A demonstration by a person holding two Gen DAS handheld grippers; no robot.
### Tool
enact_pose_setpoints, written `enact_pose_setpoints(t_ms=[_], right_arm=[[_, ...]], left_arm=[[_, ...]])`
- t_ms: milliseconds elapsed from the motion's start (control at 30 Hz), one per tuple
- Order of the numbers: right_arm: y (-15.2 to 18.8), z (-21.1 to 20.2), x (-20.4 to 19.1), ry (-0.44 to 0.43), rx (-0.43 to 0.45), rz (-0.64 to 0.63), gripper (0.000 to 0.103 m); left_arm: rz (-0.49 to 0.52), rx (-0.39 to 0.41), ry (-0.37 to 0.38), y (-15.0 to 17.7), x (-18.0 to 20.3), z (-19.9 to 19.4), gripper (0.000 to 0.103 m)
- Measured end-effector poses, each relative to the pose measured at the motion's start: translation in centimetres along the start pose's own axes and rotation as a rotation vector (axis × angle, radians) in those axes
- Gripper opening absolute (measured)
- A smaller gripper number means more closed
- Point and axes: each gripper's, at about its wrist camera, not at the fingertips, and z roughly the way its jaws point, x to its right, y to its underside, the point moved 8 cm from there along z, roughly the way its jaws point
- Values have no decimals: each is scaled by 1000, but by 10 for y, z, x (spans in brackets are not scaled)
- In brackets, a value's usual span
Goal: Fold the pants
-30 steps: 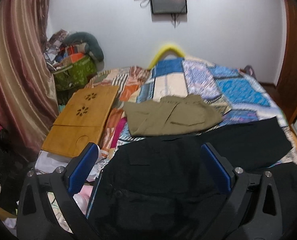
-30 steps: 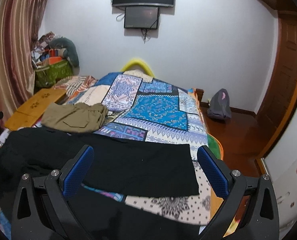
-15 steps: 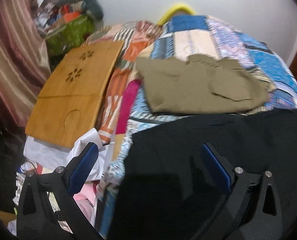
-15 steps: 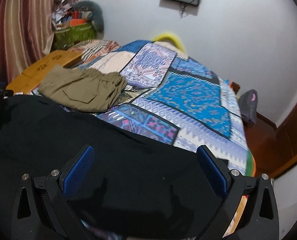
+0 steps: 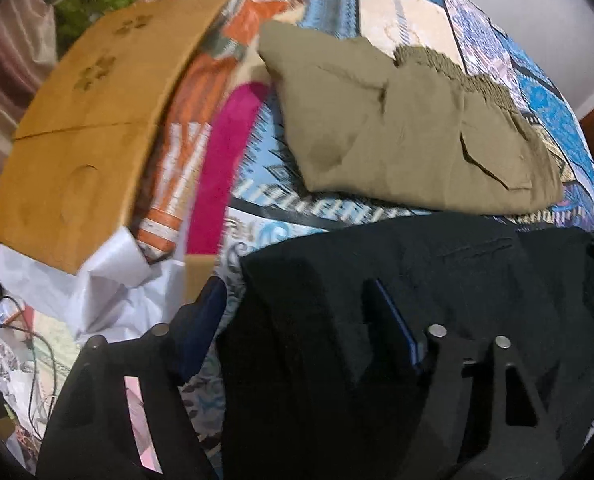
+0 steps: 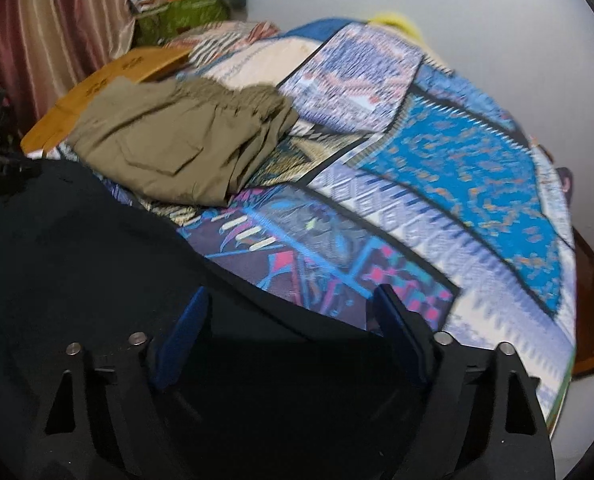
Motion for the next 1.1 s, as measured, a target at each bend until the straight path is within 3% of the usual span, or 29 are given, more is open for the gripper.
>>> enact_pose_setpoints(t_ms=[133,167,200,300,367,433,800,1100], right_arm=[[4,7,-11,-39,-30,-32,78],[6,6,-13,-44,-34,-35,72],[7,5,-15,-50,-35,-38,69],[11,1,-23,-68,-34,-56,46],[14,-2,-26,-61,-22,-71,22],[14,-5,-25,-56,-7,-67,10],[-18,-30,-11,-9,88,-3,8],[-2,-106,-34,-54,208,35,7]], left_arm=[[-39,-38,31,1,2,10,55],[-39,-36,29,1,3,9,45],[-42,-34,34,0,4,8,29],[-53,-24,19,0,7,4,17],[-19,-3,-15,-1,10,-2,12],[1,36,-42,-5,11,-11,10],[44,205,-110,-48,20,-78,8],[115,319,-97,-12,38,-147,8]])
